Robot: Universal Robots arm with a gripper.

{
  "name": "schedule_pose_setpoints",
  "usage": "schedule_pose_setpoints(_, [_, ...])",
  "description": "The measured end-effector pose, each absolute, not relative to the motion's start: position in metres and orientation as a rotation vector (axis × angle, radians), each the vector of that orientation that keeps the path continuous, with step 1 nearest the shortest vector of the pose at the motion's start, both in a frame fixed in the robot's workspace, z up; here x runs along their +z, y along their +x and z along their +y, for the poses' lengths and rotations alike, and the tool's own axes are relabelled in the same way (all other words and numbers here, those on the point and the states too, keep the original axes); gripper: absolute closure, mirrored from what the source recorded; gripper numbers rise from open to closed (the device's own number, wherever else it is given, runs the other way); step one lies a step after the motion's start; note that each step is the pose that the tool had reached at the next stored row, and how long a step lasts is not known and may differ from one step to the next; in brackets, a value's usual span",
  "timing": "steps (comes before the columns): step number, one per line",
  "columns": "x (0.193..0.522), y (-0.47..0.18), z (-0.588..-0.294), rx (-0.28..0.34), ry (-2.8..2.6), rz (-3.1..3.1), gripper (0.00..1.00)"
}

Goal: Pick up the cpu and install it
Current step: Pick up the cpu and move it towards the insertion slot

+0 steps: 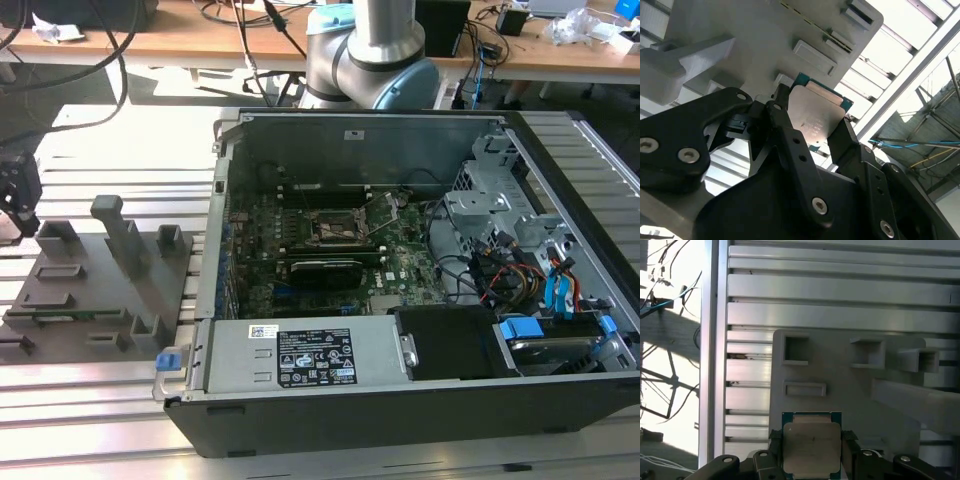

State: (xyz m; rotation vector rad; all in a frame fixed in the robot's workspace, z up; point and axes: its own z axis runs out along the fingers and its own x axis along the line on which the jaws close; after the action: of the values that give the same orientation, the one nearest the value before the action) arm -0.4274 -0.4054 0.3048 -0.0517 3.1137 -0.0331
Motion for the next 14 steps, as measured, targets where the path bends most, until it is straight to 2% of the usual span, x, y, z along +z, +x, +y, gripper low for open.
schedule_pose_setpoints(14, [0.339, -0.427, -0.405, -0.033, -0.052, 3.114, 0.45])
